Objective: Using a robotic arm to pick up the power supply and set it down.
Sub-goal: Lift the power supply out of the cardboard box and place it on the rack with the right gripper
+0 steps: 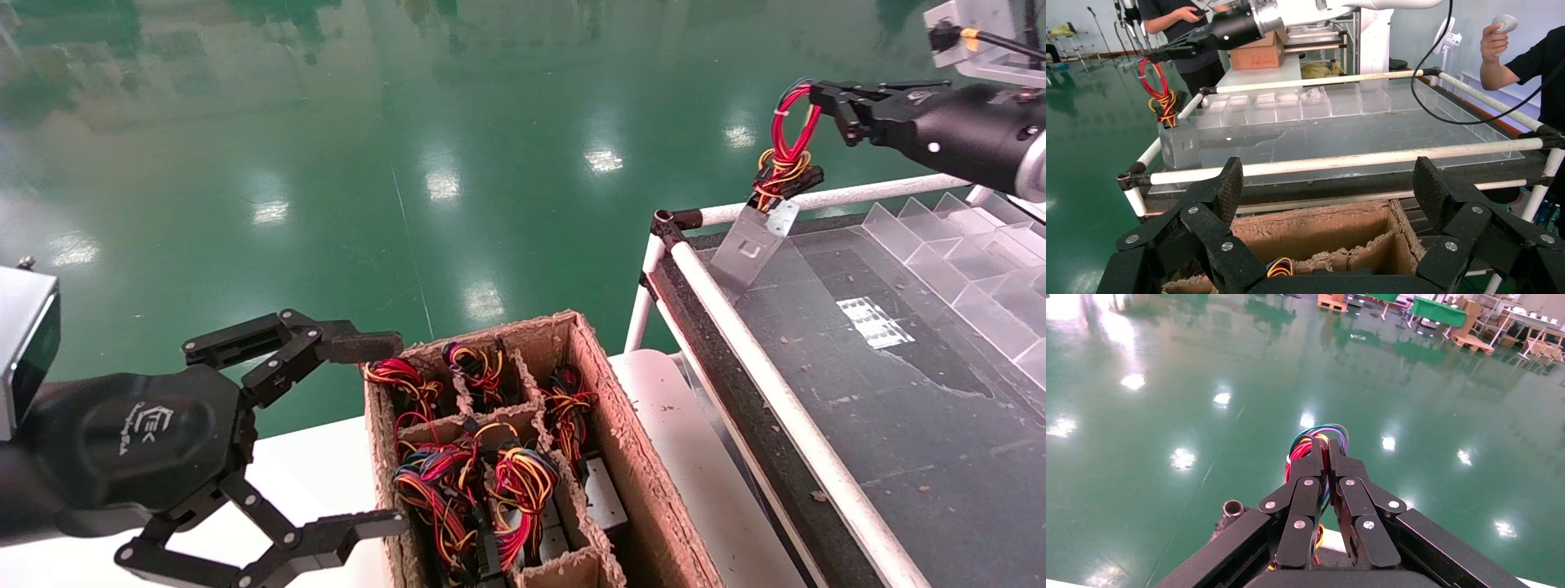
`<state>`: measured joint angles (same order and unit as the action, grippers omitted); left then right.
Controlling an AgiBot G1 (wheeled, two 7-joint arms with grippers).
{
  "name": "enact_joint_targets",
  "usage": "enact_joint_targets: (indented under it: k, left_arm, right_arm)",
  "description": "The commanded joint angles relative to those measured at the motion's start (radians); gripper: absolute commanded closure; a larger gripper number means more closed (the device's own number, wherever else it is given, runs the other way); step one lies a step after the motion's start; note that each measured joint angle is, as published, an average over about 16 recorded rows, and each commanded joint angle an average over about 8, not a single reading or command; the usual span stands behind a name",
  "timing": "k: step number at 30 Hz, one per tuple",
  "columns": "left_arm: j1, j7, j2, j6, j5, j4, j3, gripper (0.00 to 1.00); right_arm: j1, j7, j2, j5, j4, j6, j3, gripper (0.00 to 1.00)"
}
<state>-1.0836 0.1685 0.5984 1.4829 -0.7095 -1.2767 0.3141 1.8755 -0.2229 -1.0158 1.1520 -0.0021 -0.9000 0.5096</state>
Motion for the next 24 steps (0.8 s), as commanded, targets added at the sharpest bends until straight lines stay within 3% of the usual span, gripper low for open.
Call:
enact_joint_targets:
  k: [1, 24]
  left_arm:
    - [0.0, 0.0, 0.0, 0.0, 0.0, 0.0, 0.0, 0.0]
    - [0.0, 0.0, 0.0, 0.0, 0.001, 0.0, 0.001, 0.0]
  right_arm:
    - [0.001, 0.002, -0.014, 0.002, 0.001, 0.01, 0.002, 1.0]
    - [-0.011, -0.001, -0.119, 0.011, 0.008, 0.049, 0.008, 1.0]
